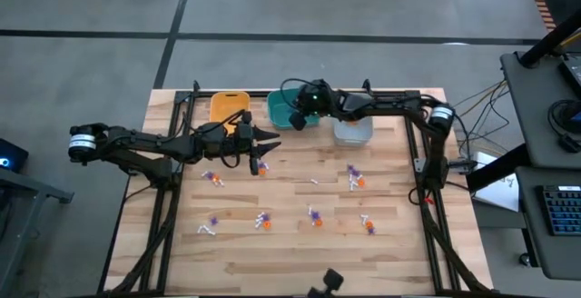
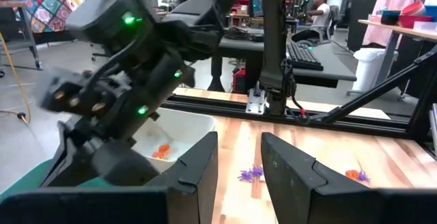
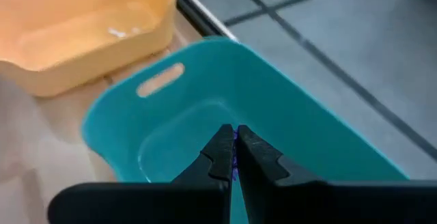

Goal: Sort Halloween decoration
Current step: Put the violet spider toy into the blue green bin, then put the orange pumpkin toy into the gray bin

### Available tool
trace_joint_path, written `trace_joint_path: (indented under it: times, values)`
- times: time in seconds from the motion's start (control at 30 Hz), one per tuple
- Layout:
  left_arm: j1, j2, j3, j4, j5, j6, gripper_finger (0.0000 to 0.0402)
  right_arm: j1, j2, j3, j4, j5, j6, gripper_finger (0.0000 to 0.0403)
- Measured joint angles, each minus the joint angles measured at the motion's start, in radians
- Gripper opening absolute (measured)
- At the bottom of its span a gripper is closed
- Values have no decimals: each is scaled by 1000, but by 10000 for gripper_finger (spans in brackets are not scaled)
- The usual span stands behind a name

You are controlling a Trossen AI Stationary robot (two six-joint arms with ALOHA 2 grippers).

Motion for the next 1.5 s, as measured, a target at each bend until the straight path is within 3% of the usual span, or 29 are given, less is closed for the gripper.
trace_joint_path:
  times: [0.2,0.57,1.07,1.37,1.5]
  values:
    - [0,0,0,-15,0,-10,95,-2,48,80,-81,3,-13,9]
    - [0,0,-1,-37,0,-14,95,-2,47,85,-89,9,6,14]
    - [0,0,-1,-70,0,-61,95,1,15,84,-109,-21,23,132]
    - [0,0,0,-221,0,-212,95,37,-113,83,-267,-37,19,132]
    - [0,0,55,-435,0,-310,95,68,-167,83,-336,-37,0,124]
